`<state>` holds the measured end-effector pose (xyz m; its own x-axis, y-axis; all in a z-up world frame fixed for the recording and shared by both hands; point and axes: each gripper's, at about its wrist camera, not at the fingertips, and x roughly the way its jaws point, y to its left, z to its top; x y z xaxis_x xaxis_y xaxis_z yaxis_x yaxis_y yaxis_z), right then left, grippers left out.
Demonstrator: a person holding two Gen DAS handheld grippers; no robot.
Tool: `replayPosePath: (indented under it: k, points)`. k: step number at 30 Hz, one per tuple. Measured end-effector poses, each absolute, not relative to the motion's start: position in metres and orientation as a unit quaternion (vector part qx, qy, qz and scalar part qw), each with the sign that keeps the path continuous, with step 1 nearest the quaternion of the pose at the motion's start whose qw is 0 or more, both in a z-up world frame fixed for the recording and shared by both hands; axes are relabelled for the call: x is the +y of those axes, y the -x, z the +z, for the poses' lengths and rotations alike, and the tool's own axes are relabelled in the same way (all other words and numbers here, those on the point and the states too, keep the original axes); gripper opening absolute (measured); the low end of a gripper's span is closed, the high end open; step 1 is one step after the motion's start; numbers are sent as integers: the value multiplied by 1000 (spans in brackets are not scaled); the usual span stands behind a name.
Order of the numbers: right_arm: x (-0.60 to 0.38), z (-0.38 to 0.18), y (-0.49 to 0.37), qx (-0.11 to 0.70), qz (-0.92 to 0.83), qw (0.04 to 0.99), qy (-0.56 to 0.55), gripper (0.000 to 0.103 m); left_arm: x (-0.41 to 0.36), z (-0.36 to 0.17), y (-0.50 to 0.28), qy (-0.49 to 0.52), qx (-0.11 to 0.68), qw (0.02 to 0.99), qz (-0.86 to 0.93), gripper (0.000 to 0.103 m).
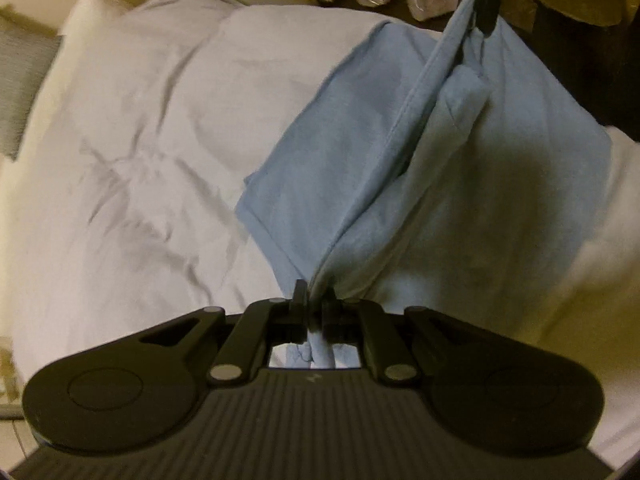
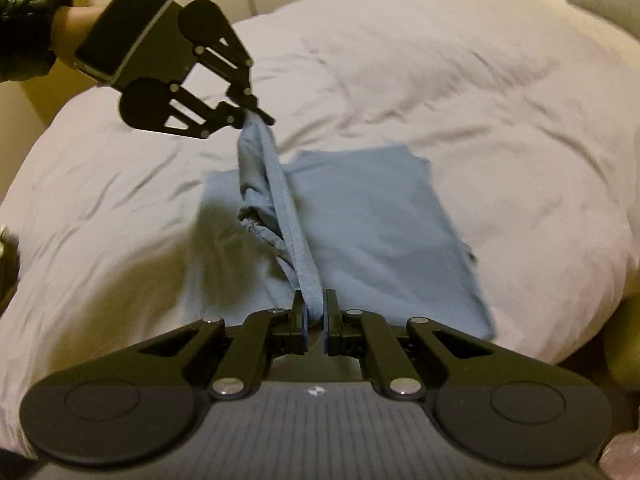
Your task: Fold clothes
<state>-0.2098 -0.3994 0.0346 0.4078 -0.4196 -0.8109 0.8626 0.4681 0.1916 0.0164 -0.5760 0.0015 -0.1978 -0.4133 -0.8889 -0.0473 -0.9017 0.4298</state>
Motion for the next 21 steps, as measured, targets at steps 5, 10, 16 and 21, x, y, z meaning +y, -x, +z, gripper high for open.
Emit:
replayPosePath:
  k: [5,10,16,21]
  points:
    - [-425,9,264,320,-427,751,-389,4,-614,-14,20,-632,-183,87,-748,5]
    - [-438,-6,294,302,-434,735,-424,4,-638,-30,43,-632,-181,70,-751,5]
    - [-444,-20,310,290,-438,722,-450,4,-655,-51,55,-634,-169,61,-752,5]
    - [-454,-30,316,289,-442,715,-458,4,-665,-65,62,-636,-155,72,-752,7]
